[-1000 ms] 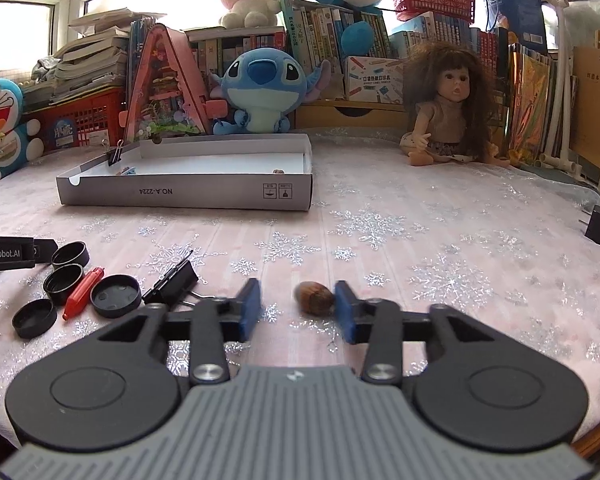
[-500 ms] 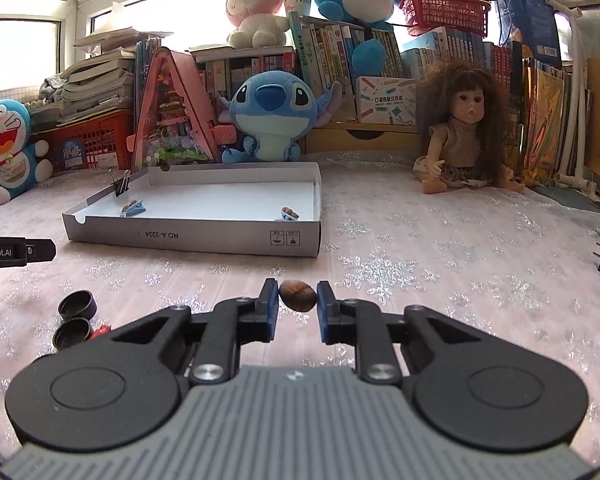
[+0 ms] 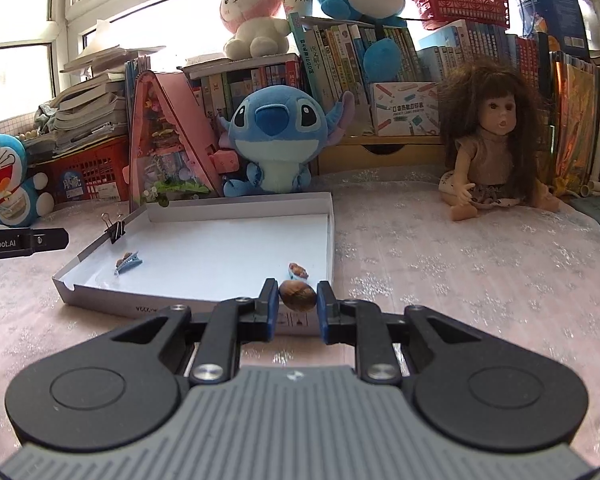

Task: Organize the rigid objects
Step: 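Carry the red crayon and the nut over the white tray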

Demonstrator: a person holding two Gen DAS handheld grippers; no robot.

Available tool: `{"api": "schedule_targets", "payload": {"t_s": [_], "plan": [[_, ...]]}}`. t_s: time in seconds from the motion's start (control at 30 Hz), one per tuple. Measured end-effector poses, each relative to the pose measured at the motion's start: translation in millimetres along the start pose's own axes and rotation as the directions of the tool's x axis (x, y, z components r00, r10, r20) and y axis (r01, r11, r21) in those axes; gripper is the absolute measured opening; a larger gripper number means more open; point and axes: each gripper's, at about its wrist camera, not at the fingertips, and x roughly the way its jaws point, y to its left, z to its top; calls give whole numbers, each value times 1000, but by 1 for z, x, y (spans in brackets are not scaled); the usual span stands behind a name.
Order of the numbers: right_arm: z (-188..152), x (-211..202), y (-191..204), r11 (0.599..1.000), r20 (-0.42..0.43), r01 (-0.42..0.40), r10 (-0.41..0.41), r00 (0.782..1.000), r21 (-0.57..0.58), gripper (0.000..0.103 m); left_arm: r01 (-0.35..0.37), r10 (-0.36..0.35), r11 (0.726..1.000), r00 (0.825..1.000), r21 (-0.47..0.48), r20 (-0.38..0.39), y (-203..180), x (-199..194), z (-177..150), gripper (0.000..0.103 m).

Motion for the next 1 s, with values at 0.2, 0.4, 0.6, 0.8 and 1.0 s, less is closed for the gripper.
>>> {"api": "schedule_targets", "payload": {"t_s": [0.2, 0.4, 0.6, 0.8, 1.0], "plan": [[41, 56, -17, 991, -148, -68, 85, 985, 118, 24, 106, -104, 994, 991, 21, -86, -2, 57, 36, 42], [67, 109, -22, 983, -238, -69, 108, 965, 167, 24, 113, -114, 994, 976, -15, -187, 5, 118, 48, 42], [74, 145, -15, 992, -298, -40, 74, 952, 120, 24, 95, -89, 995, 970, 16, -227, 5, 156, 46, 42], [63, 160, -13, 995, -341, -29, 61, 938, 99, 24, 73, -67, 997, 966, 17, -250, 7, 172, 38, 42], [58, 164, -11, 996, -357, -26, 56, 933, 87, 24, 74, -63, 997, 963, 32, -264, 5, 178, 31, 42]]}}
